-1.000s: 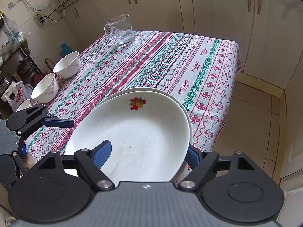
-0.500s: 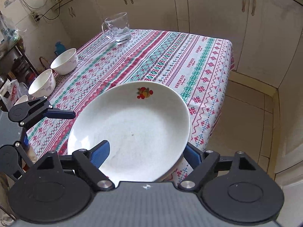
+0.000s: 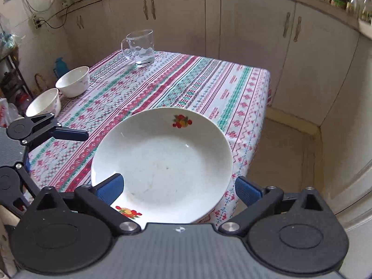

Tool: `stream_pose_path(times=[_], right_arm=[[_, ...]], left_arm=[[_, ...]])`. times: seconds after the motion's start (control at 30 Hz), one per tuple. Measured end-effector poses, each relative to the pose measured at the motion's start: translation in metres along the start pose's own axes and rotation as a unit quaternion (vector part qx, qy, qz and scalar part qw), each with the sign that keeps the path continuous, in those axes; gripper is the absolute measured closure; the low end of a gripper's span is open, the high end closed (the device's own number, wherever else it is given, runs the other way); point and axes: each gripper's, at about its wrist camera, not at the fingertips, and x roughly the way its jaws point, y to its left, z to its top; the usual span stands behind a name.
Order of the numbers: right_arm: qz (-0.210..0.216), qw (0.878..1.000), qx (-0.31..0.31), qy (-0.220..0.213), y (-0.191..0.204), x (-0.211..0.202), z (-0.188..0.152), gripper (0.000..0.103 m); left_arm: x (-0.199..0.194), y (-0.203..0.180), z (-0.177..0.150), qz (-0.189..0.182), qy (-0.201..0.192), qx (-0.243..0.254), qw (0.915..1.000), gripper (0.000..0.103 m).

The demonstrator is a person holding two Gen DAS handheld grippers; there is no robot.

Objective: Organize plates and bowls
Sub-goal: 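Open the right gripper and pull it back from the plate stack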

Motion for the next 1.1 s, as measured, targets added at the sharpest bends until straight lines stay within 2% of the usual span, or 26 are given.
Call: stream_pose_path(times=[0.5, 0.93, 1.1], right_arm=[[-0.122, 0.99, -0.047, -0.047, 0.083, -0.003, -0.011, 0.0], [-0.12, 0.988, -0.028, -0.098, 0.141, -0.012, -0.028, 0.0], [-0.086, 0.99, -0.017, -0.111, 0.16, -0.014, -0.032, 0.0]], left_arm=[[-0.029, 0.011, -0.003, 0.019, -0.008, -0.01, 0.9997, 0.004], [-0.079, 0.034, -0.03, 0.059, 0.007, -0.026, 0.9979, 0.003], [-0.103, 0.039, -0.042, 0.073, 0.014, -0.029, 0.9968, 0.003]])
